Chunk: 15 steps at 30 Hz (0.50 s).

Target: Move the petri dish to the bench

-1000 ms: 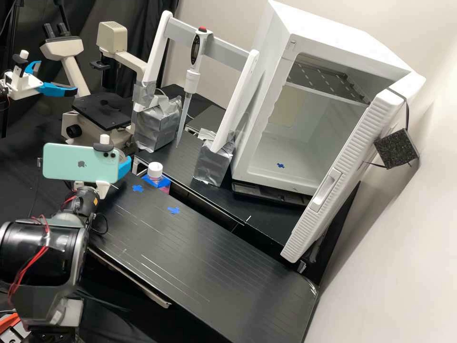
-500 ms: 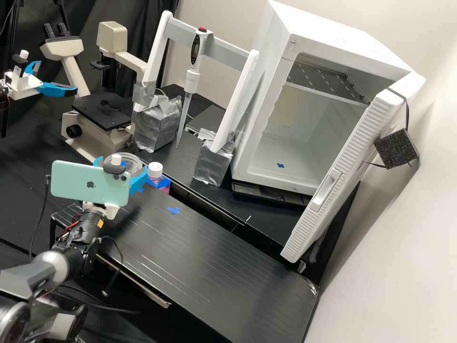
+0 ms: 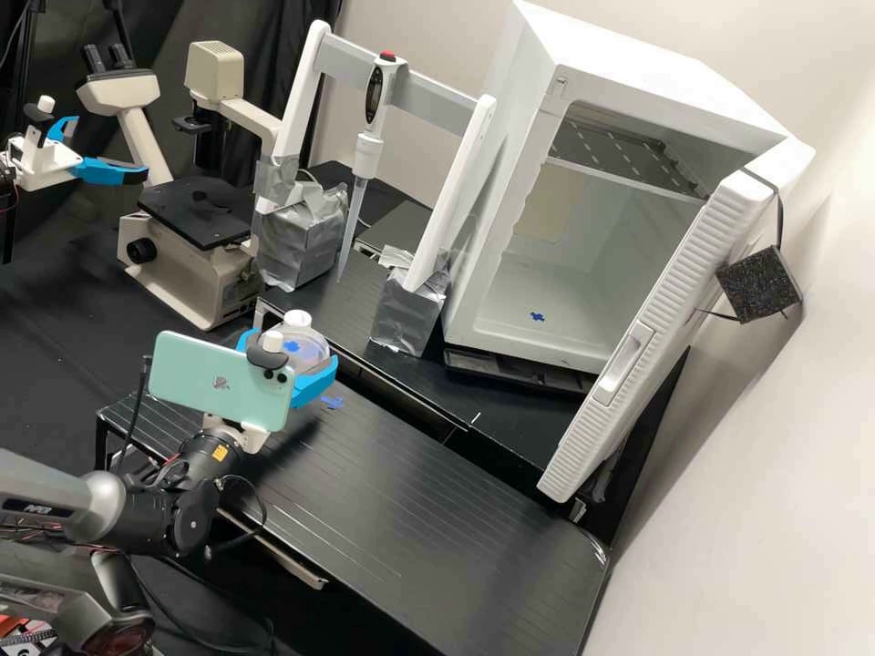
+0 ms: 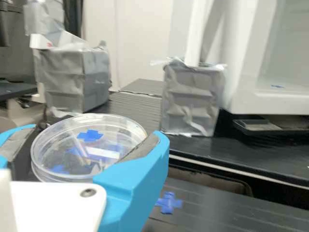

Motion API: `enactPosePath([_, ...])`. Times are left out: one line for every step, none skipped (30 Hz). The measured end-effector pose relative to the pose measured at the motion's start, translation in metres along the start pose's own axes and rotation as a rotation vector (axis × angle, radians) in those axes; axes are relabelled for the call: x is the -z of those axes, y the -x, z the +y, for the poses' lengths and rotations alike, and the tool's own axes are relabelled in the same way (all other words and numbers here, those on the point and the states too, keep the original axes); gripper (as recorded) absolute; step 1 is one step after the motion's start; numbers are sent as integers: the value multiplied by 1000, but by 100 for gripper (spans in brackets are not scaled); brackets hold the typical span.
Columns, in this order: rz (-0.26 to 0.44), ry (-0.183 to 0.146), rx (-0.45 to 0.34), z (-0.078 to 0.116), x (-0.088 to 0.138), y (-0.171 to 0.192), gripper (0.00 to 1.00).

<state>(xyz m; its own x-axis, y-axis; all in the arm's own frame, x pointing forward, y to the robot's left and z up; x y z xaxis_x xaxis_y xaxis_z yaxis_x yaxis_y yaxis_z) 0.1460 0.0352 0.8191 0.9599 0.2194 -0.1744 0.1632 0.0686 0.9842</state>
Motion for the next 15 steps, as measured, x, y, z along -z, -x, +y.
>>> enactPosePath([-5, -3, 0, 0, -2, 0, 0])
enactPosePath([-12, -7, -3, 1, -5, 0, 0])
enactPosePath([-22, -10, -3, 2, -7, 0, 0])
enactPosePath([-33, -10, -5, 3, -10, 0, 0])
enactPosePath([-41, -7, -2, 3, -12, 1, 0])
enactPosePath([-56, -2, -3, 4, -15, 2, 0])
enactPosePath([-66, -2, -3, 5, -18, 2, 0])
enactPosePath([-80, -1, -5, 6, -22, 4, 0])
enactPosePath([-86, 1, -8, 7, -24, 5, 0])
enactPosePath([-95, 0, -9, 8, -27, 6, 0])
enactPosePath([-106, -3, -7, 8, -29, 6, 0])
enactPosePath([-112, -9, -6, 8, -31, 7, 0])
enactPosePath([-121, -13, -4, 8, -33, 7, 0])
enactPosePath([-123, -17, -3, 8, -34, 7, 0])
enactPosePath([-120, -21, -4, 8, -34, 7, 0])
